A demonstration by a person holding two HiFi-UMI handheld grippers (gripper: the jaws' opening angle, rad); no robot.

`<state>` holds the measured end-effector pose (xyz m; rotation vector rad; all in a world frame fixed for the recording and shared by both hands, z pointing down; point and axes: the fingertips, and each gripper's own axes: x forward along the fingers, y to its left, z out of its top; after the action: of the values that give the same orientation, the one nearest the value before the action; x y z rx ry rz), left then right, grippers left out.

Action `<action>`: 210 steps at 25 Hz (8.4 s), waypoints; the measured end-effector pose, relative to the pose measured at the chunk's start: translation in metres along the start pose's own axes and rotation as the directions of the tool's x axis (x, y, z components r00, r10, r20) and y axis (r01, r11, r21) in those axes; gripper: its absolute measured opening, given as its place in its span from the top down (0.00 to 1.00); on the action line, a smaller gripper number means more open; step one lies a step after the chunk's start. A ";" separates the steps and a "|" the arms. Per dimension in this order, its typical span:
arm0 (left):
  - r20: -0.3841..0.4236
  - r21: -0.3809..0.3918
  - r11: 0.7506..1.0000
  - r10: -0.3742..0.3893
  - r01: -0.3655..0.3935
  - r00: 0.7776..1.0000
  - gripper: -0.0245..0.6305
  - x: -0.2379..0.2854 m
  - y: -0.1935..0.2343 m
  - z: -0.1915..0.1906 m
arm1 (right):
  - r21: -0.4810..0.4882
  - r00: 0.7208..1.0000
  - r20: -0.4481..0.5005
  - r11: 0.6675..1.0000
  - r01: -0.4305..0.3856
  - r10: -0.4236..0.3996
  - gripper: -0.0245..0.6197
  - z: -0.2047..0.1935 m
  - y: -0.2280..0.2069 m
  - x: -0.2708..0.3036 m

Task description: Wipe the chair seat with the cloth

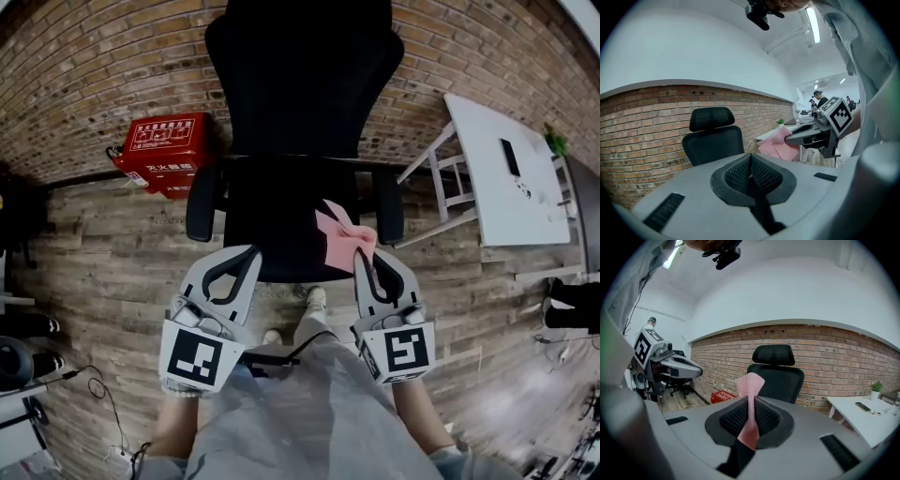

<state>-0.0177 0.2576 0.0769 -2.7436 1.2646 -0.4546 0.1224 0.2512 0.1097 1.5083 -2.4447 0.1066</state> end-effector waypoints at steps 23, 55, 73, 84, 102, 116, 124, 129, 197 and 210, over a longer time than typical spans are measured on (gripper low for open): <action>-0.055 0.001 0.984 0.179 -0.179 0.982 0.93 0.146 0.034 0.037 | -0.037 0.973 0.036 0.973 -0.226 0.227 0.88 0.017 -0.117 0.105; -0.101 -0.060 0.986 0.148 -0.155 0.984 0.93 0.189 0.174 -0.096 | -0.012 0.967 -0.101 0.972 -0.236 0.234 0.88 -0.048 -0.074 0.284; -0.144 -0.065 0.994 0.076 -0.086 0.987 0.93 0.208 0.250 -0.199 | 0.072 0.941 -0.216 0.965 -0.251 0.261 0.88 -0.140 -0.014 0.405; -0.182 -0.141 0.984 0.085 -0.112 0.979 0.93 0.203 0.286 -0.261 | 0.068 0.912 -0.256 0.947 -0.313 0.320 0.88 -0.191 0.036 0.476; -0.212 -0.263 0.946 0.133 -0.188 0.968 0.93 0.198 0.326 -0.323 | 0.086 0.851 -0.299 0.901 -0.426 0.431 0.88 -0.269 0.117 0.590; -0.200 -0.252 0.957 0.094 -0.144 0.975 0.93 0.205 0.322 -0.336 | 0.044 0.837 -0.405 0.922 -0.384 0.368 0.88 -0.325 0.112 0.631; -0.191 -0.235 0.967 0.050 -0.095 0.980 0.93 0.225 0.310 -0.335 | 0.075 0.853 -0.429 0.953 -0.295 0.297 0.88 -0.346 0.074 0.628; -0.186 -0.229 0.971 0.021 -0.064 0.982 0.93 0.243 0.300 -0.332 | 0.083 0.860 -0.443 0.967 -0.241 0.252 0.88 -0.358 0.042 0.618; -0.185 -0.210 0.978 -0.020 -0.020 0.982 0.93 0.267 0.223 -0.320 | 0.150 0.839 -0.539 0.989 0.011 0.073 0.88 -0.427 -0.061 0.499; -0.201 -0.216 0.968 0.087 -0.131 0.976 0.93 0.217 0.232 -0.327 | 0.112 0.814 -0.463 0.934 -0.340 0.352 0.88 -0.391 0.071 0.523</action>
<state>-0.1531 -0.0434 0.3917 -2.8503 1.5985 -0.6091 -0.0899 -0.0916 0.6285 0.8792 -2.2705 0.5166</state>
